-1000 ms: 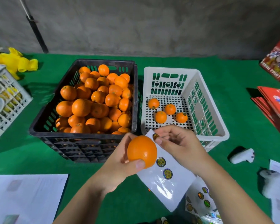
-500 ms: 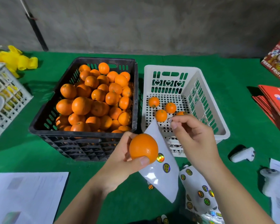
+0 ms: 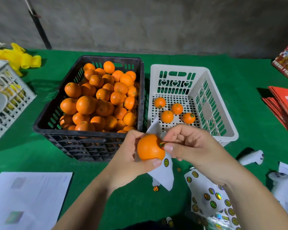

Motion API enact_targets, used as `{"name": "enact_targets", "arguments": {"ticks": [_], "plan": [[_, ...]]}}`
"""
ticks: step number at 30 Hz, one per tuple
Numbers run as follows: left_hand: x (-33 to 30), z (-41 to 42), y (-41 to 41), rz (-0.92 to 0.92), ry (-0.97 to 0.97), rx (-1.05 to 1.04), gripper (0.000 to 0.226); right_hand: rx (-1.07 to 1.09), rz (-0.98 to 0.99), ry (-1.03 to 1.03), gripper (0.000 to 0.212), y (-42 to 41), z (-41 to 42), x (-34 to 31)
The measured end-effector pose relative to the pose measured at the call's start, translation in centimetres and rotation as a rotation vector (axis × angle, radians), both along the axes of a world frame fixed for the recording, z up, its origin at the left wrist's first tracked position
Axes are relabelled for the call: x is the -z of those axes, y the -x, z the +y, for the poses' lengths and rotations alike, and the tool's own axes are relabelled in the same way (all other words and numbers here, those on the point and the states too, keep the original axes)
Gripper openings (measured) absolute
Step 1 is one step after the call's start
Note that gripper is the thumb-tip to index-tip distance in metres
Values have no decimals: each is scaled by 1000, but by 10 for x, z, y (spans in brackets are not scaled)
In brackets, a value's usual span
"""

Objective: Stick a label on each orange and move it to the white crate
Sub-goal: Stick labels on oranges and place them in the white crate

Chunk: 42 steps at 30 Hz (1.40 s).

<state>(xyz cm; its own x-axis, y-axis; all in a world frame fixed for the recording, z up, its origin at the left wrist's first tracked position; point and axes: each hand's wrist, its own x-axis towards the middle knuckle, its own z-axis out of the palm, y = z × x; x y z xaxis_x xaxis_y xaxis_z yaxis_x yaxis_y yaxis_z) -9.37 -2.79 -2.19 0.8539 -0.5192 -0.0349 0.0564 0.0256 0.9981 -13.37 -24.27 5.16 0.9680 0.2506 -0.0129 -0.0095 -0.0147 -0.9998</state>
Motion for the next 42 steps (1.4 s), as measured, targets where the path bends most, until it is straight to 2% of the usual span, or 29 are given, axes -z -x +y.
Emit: {"name": "enact_targets", "arguments": {"ticks": [5,9,12,14,17,21,24,27,28,30,32,34,35,37,38,40,42], "plan": [[6,-1,0,-114,-74,-45,69,4,-14,185,5,-2,9,0],[13,-3,4,-148,-111,-86,76,19,-55,548,18,-3,6,4],[11,-5,6,-163,-98,-137,74,44,-19,638,41,0,4,9],[9,-5,5,-180,-113,-143,74,28,2,571,46,3,7,11],[5,-8,4,-179,-112,-135,77,88,61,269,47,7,14,14],[-9,-11,2,-228,-121,-145,82,199,10,53,51,5,12,13],[-21,-13,-3,-297,-72,-260,54,284,-19,-56,63,-9,-1,7],[-26,-10,-7,-194,108,-448,30,446,7,-85,69,-37,-25,9],[-27,-9,-8,-189,123,-455,26,509,3,8,71,-50,-35,13],[-26,-8,-8,-172,124,-406,18,587,35,328,73,-76,-56,27],[-25,-6,-8,-169,88,-355,15,545,93,611,67,-97,-72,44],[-22,-4,-7,-124,64,-268,24,395,214,833,64,-110,-82,62],[-21,-3,-7,-91,37,-206,36,315,298,957,64,-112,-85,70],[-22,1,-6,-85,-84,-89,53,271,360,1088,71,-106,-83,78],[-24,2,-6,-98,-131,-39,47,312,316,1004,77,-99,-79,77],[-32,5,-11,-142,-195,11,29,361,234,550,81,-81,-63,63],[-38,7,-21,-194,-231,9,20,190,249,129,85,-68,-47,50]]}}
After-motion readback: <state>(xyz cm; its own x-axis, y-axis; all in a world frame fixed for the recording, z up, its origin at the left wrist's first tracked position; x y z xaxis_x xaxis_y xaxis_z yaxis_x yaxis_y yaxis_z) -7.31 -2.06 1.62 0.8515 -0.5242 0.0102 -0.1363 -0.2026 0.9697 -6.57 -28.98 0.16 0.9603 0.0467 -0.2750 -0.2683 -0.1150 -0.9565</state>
